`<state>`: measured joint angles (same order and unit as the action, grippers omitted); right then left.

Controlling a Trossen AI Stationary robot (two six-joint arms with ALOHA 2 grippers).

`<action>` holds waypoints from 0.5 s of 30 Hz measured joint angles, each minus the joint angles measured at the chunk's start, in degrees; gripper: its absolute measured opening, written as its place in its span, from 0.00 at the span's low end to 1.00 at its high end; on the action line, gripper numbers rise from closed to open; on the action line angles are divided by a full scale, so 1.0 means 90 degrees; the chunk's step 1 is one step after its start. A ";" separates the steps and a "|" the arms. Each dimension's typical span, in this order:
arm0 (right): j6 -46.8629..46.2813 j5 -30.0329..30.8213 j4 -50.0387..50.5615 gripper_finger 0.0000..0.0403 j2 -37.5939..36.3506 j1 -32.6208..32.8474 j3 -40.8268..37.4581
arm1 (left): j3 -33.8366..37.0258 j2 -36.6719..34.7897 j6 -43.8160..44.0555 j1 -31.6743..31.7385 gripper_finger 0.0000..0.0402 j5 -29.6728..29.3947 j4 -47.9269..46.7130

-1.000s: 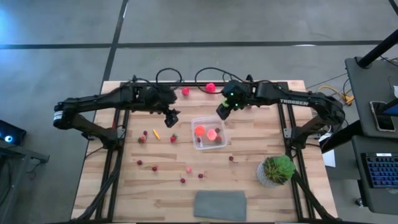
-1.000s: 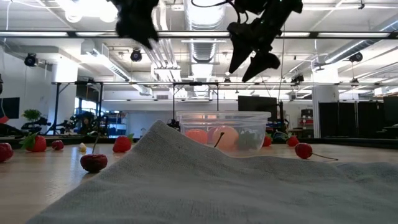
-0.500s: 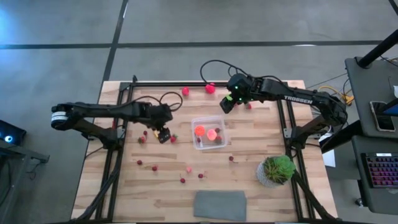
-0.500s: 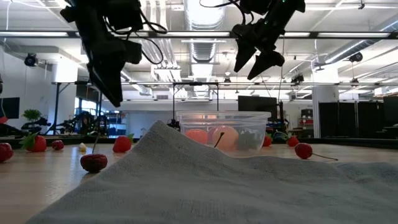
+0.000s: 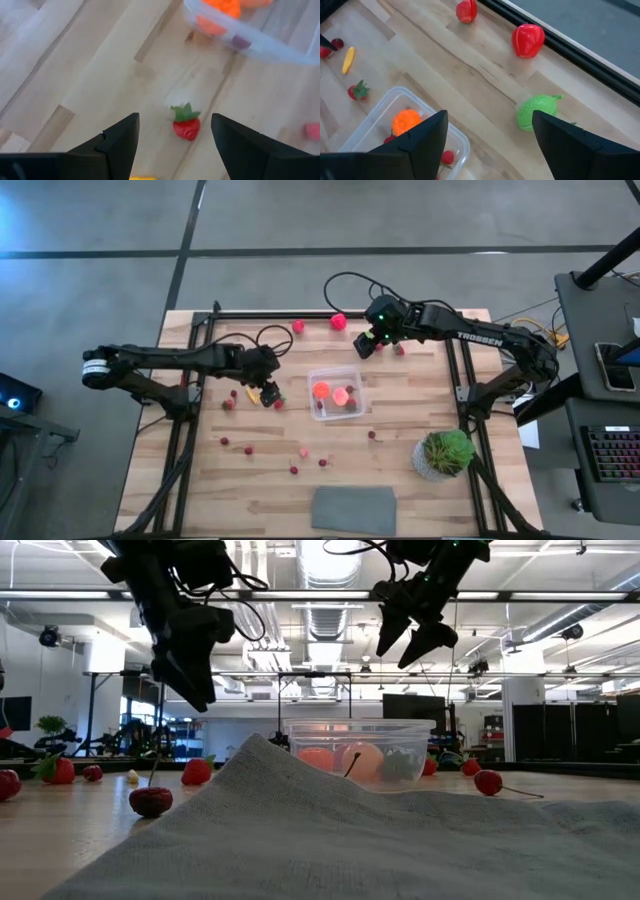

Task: Pick and placing Produce into tupperware
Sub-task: Put the red strawberry into the transparent container

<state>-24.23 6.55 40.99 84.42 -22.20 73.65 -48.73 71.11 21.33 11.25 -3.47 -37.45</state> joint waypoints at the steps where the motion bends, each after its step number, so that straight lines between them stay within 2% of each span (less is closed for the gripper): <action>1: -0.0037 -0.0002 0.0002 0.70 0.0000 0.0002 0.0000 | 0.0000 0.0000 0.0114 0.0000 0.58 0.0003 -0.0012; 8: -0.0141 -0.0005 -0.0005 0.71 0.0000 0.0004 0.0000 | 0.0000 0.0000 0.1108 0.0000 0.58 0.0021 -0.0024; 13: -0.0141 -0.0005 -0.0005 0.70 0.0000 0.0002 0.0000 | 0.0134 0.0000 0.2859 0.0001 0.58 -0.0016 0.0019; 15: -0.0141 -0.0005 -0.0005 0.70 0.0000 0.0003 0.0000 | 0.0267 0.0023 0.3152 0.0000 0.58 -0.0018 0.0260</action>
<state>-25.50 6.50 40.95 84.42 -22.17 73.65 -46.33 71.32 49.70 11.25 -3.63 -35.11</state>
